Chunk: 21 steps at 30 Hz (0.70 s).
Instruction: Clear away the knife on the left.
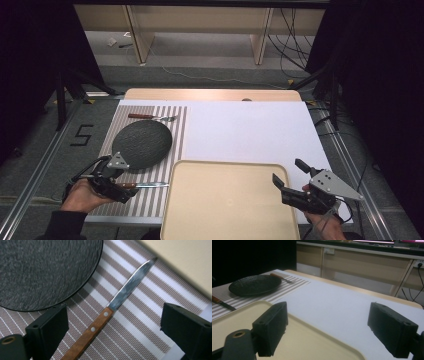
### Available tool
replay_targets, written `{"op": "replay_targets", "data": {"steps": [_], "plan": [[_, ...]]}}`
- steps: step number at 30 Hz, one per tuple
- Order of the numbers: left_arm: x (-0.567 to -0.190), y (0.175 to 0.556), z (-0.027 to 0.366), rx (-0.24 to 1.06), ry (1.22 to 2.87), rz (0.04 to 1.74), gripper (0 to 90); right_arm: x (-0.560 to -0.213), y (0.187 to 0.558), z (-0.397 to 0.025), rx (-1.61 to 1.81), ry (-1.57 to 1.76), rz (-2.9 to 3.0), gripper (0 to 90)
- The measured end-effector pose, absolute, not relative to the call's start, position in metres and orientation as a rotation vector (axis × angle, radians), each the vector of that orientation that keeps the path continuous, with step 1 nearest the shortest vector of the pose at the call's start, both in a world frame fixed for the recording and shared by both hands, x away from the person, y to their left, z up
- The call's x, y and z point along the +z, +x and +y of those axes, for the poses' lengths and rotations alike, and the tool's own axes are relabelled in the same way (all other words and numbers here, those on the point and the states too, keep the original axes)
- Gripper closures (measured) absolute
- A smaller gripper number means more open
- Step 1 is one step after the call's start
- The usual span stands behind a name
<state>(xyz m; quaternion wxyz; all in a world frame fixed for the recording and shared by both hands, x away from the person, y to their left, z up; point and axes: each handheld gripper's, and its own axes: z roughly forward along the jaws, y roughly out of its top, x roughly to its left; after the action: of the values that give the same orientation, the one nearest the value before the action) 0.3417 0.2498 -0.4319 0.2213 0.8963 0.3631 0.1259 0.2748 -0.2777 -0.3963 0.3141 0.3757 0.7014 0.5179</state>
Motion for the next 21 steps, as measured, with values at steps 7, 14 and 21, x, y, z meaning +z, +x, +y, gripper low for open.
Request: {"op": "replay_targets", "data": {"steps": [7, 14, 21], "plan": [[-0.441, 0.345, 0.254, 0.324, 2.543, 1.032, 8.7, -0.396, 0.275, -0.278, 1.365, 0.989, 1.850, 17.3], [-0.448, 0.352, 0.260, 0.295, 2.587, 1.068, 12.5, -0.396, 0.274, -0.278, 1.367, 0.989, 1.850, 17.4], [-0.452, 0.360, 0.259, 0.268, 2.616, 1.082, 16.4, -0.396, 0.275, -0.278, 1.364, 0.986, 1.853, 17.4]]}}
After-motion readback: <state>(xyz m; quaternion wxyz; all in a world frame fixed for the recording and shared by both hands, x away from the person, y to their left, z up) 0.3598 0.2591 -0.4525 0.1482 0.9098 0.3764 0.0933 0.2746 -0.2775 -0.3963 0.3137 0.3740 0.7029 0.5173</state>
